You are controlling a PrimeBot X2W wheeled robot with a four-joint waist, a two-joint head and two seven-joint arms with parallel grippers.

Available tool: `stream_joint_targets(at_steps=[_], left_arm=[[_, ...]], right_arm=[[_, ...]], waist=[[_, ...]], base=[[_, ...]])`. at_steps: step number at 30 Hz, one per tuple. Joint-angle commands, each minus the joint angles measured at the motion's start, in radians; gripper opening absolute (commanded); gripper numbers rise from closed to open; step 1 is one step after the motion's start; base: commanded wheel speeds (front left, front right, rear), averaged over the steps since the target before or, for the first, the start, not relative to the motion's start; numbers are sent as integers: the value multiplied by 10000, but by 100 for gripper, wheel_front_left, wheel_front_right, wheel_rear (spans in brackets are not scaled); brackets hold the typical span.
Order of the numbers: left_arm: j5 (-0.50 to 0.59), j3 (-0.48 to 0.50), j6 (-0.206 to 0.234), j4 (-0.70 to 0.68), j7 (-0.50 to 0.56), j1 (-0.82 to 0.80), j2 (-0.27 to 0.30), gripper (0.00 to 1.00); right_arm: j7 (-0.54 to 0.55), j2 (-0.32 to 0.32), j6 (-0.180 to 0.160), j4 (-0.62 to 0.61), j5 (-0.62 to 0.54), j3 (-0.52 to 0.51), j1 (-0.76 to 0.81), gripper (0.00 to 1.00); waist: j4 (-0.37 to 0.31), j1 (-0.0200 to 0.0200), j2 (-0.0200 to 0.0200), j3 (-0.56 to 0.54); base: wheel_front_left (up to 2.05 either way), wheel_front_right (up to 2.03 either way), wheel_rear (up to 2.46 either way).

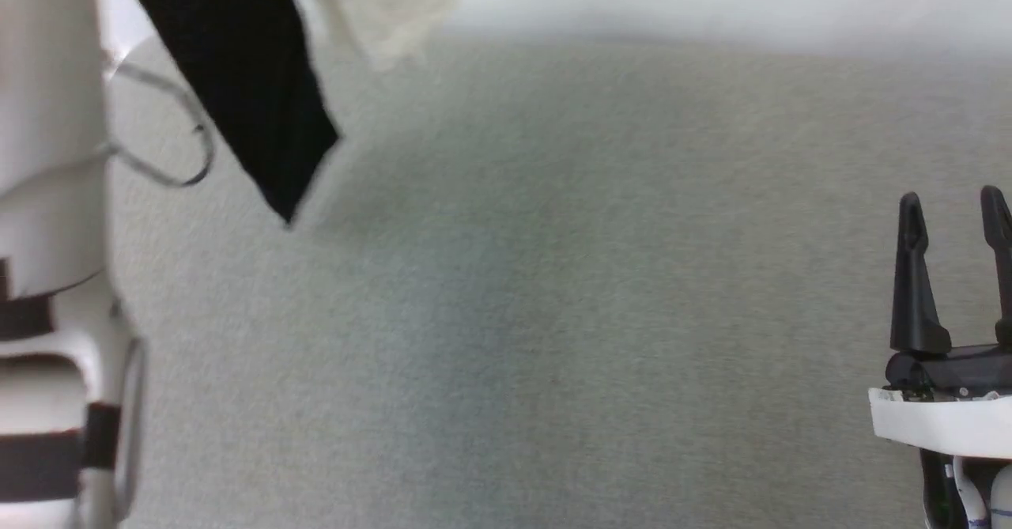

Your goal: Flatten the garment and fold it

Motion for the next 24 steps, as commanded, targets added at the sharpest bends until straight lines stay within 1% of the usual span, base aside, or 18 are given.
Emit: stream_joint_targets(at_steps=[1,7,12,13,17,24], left_arm=[[-207,-75,-46,132,-160,-337,-365,0],[-758,-438,-211,792,-465,-1007,-1609,0],[-1153,-1107,-393,1093,-645,-879,-2269,0],[-1248,-1336,-433,1117,-689,-726,-2350,0],[-1731,-2205,-314,1172,-1025,183,-2500,0],[-2634,-4300,469,1219,-2074,2865,-2519,0]], right_arm=[[-62,82,-19,77,-60,-84,150,100],[-75,249,-19,39,-166,-291,322,100],[-80,298,-19,12,-140,-468,298,100],[-81,302,-19,10,-129,-541,303,100],[-83,310,-19,-27,-45,-791,277,100],[-84,313,-19,-43,60,-867,225,100]], waist=[[-655,3,0,-641],[-1144,3,0,-904],[-1575,3,0,-951],[-1643,3,0,-948],[-1920,3,0,-843],[-2434,3,0,-614]], base=[[0,0,0],[0,0,0],[0,0,0],[0,0,0],[0,0,0],[0,0,0]])
